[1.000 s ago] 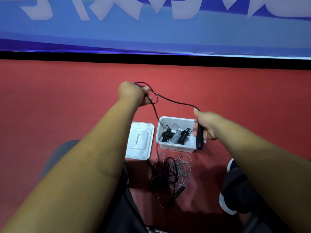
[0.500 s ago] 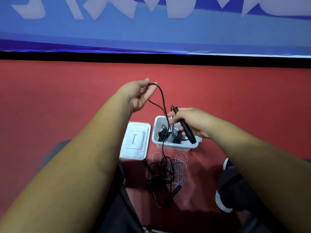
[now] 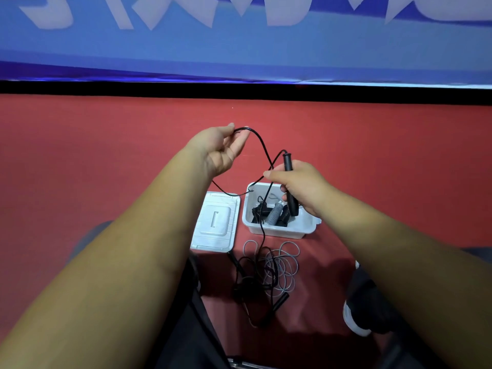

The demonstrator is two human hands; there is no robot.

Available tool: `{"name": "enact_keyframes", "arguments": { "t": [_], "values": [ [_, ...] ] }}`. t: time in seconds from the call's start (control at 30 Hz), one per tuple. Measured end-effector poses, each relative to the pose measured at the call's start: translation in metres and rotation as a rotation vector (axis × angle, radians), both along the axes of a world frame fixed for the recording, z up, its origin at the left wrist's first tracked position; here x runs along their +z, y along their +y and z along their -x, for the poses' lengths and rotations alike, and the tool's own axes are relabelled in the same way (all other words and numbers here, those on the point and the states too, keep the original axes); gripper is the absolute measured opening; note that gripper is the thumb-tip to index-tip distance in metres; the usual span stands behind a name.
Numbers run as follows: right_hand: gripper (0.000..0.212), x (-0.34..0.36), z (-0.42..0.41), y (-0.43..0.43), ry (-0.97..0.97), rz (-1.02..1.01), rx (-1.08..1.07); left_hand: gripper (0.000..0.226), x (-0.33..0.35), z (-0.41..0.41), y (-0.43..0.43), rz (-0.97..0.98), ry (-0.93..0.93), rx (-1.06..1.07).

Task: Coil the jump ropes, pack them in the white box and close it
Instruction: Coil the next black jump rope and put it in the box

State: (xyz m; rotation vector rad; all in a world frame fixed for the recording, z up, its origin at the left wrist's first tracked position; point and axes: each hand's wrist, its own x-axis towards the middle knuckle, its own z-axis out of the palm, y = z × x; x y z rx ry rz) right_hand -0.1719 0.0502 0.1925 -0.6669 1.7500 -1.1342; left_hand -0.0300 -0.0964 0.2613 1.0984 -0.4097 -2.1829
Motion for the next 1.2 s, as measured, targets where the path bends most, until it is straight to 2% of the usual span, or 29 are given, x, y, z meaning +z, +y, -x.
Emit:
{"name": "enact_keyframes", "arguments": {
  "t": [0.1,0.3,0.4,0.57,0.7,0.77,0.87,0.97,1.1,1.2],
  "values": [
    [0.032,-0.001,0.002,-0.005,-0.041,0.024,-0.055,0.011,0.0,0.001,0.002,0.004,-0.012,-0.014],
    [0.02,0.003,-0.002,-0.004,-0.056,0.012,0.017,0.01,-0.001,-0.002,-0.004,0.021,-0.019,-0.021],
    [0.019,0.006,0.0,-0.002,-0.059,0.024,-0.003,0.023,-0.004,-0.002,-0.007,0.071,-0.099,-0.041],
    [0.02,0.016,0.008,-0.003,-0.096,0.048,-0.029,0.024,-0.008,0.0,0.001,0.203,-0.354,-0.273],
    [0.021,0.021,0.013,-0.005,-0.109,0.034,-0.084,0.036,-0.015,0.002,0.01,0.322,-0.571,-0.455],
    [0.026,0.025,0.015,-0.007,-0.154,0.051,-0.115,0.039,-0.017,0.004,0.018,0.414,-0.658,-0.63],
    [0.031,0.034,0.02,-0.011,-0.269,0.106,-0.178,0.043,-0.023,0.006,0.03,0.536,-0.733,-1.023],
    [0.028,0.04,0.029,-0.012,-0.343,0.146,-0.241,0.033,-0.032,0.006,0.036,0.608,-0.732,-1.312],
    [0.019,0.041,0.04,-0.011,-0.348,0.149,-0.293,0.019,-0.037,0.007,0.037,0.614,-0.669,-1.27],
    [0.034,0.034,0.046,-0.013,-0.268,0.112,-0.27,0.012,-0.031,0.009,0.036,0.589,-0.649,-1.194]
  ]
}}
